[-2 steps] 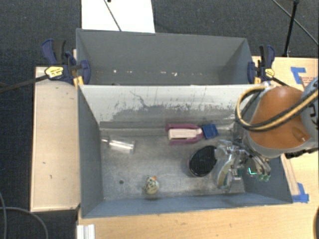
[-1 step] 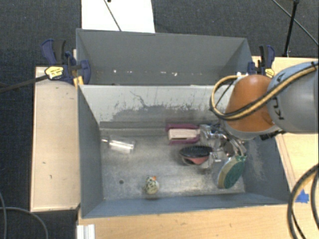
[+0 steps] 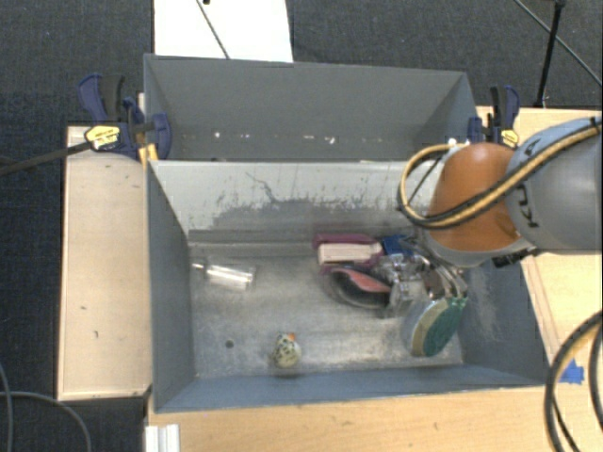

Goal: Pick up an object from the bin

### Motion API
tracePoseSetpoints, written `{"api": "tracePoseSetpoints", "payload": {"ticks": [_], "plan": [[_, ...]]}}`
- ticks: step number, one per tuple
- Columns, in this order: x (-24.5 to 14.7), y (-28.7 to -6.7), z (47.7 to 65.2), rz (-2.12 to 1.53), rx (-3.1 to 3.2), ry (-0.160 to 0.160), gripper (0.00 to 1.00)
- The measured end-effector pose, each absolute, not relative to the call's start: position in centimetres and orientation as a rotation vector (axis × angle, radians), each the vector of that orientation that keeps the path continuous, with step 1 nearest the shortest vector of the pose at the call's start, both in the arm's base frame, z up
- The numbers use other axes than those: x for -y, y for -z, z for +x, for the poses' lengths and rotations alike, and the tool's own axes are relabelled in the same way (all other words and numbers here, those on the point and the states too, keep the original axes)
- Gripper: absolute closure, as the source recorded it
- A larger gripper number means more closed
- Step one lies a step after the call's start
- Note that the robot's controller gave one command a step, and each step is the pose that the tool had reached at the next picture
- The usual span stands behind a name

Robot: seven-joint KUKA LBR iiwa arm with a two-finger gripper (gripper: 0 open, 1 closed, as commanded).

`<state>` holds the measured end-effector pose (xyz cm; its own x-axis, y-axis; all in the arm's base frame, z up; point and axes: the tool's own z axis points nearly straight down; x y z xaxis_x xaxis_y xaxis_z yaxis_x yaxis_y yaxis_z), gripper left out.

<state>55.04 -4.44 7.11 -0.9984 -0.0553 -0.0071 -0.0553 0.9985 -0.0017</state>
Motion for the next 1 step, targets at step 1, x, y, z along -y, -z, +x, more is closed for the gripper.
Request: {"api": "tracePoseSetpoints", "payload": {"ticks": [1], "plan": [[5.35,-24.91,53.92,-0.04,-3.132,0.002,1.0]]}}
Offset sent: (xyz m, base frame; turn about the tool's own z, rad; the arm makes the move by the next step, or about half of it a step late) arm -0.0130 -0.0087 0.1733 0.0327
